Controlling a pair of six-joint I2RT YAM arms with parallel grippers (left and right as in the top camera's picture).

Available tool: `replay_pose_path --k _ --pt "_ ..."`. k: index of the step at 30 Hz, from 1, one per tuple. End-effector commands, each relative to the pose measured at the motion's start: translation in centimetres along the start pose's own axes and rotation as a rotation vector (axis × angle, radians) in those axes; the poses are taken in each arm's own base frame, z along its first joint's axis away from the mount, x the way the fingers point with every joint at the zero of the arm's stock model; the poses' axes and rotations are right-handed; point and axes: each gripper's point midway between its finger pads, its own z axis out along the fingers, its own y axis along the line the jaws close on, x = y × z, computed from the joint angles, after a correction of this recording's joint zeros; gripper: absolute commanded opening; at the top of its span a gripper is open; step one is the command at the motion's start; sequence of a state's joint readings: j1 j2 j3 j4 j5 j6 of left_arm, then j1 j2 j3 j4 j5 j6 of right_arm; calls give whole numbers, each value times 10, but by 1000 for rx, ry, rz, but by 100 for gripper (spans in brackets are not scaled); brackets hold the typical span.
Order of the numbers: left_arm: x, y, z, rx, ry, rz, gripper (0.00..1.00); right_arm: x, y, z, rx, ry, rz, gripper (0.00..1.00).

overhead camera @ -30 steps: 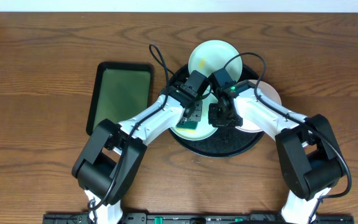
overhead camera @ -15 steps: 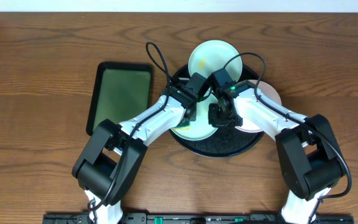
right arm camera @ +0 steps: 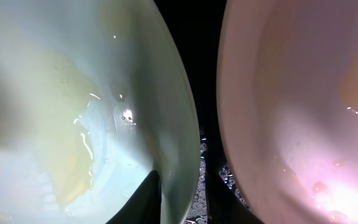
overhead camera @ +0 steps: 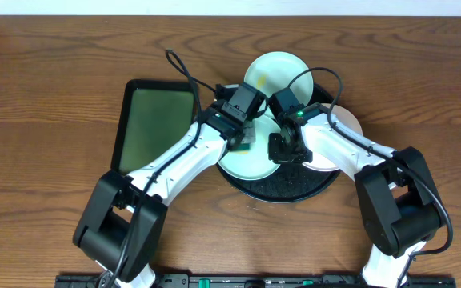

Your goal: Clean dirty plates on tray and stack at the side

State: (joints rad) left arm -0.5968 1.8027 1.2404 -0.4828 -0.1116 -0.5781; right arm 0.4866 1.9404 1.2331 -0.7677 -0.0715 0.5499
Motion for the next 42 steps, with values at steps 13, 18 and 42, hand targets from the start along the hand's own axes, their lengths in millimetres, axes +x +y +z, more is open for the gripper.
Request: replay_pose_path --k 13,18,42 --pt "42 29 65 -169 138 -21 8 6 -12 9 53 17 -10 20" --pt "18 79 46 -417 13 10 8 5 -11 9 52 15 -13 18" --pt "-48 93 -119 66 -87 -233 7 -43 20 -73 46 -153 -197 1"
